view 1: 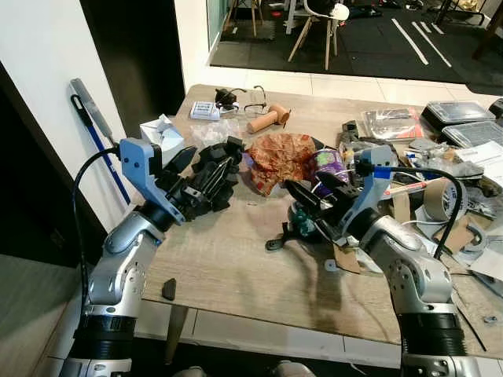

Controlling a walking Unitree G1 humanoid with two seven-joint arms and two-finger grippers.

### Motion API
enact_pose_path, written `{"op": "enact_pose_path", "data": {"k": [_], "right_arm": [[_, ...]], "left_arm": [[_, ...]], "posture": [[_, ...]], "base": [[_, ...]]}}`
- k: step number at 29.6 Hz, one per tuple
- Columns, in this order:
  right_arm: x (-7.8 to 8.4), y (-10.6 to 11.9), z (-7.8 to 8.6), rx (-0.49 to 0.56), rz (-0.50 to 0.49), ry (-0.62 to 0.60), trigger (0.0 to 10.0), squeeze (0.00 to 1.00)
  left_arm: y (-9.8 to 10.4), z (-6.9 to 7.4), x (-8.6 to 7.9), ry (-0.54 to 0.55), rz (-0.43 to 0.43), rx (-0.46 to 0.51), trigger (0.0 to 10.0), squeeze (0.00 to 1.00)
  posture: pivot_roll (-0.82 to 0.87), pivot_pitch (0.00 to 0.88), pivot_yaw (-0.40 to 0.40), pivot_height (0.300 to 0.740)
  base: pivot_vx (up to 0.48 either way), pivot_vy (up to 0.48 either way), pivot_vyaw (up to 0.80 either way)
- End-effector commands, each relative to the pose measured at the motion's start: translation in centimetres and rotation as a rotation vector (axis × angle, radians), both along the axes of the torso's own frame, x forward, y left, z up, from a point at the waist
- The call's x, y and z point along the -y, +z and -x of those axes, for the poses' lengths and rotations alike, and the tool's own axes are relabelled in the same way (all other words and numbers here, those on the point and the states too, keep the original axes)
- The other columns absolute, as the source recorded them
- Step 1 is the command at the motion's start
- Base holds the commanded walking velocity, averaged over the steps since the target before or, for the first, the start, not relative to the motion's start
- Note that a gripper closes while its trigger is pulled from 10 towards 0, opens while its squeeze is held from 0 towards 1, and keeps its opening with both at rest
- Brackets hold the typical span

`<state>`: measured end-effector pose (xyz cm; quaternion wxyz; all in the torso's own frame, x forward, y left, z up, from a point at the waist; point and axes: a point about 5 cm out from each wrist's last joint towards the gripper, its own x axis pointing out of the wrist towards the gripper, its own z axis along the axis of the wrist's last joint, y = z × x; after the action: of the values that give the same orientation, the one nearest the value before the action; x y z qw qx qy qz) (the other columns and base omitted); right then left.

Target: Picking trash to rubbish bin

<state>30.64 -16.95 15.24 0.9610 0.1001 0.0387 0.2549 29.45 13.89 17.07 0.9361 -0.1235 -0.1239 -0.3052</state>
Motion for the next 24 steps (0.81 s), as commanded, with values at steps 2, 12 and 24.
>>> {"op": "enact_pose_path", "data": {"k": [2, 12, 24], "right_arm": [[0.7, -0.2, -0.3, -0.010, 0.036, -0.045, 10.0, 0.00], [2.3, 0.0, -1.0, -0.064, 0.187, -0.118, 10.0, 0.00], [2.9, -0.1, -1.0, -0.141, 0.230, -0.110, 10.0, 0.00]], "left_arm": [[0.2, 0.2, 0.0, -0.027, -0.026, 0.015, 10.0, 0.00], [0.1, 1.7, 0.2, -0.198, -0.101, 0.037, 10.0, 0.00], [-0.5, 2.4, 0.5, -0.268, -0.187, 0.039, 10.0, 0.00]], "posture": [[-0.05, 0.000, -0.006, 0.740], [-0.05, 0.000, -0.017, 0.740], [-0.05, 0.000, -0.021, 0.740]], "base": [[0.000, 0.000, 0.00], [0.000, 0.000, 0.00], [0.000, 0.000, 0.00]]}}
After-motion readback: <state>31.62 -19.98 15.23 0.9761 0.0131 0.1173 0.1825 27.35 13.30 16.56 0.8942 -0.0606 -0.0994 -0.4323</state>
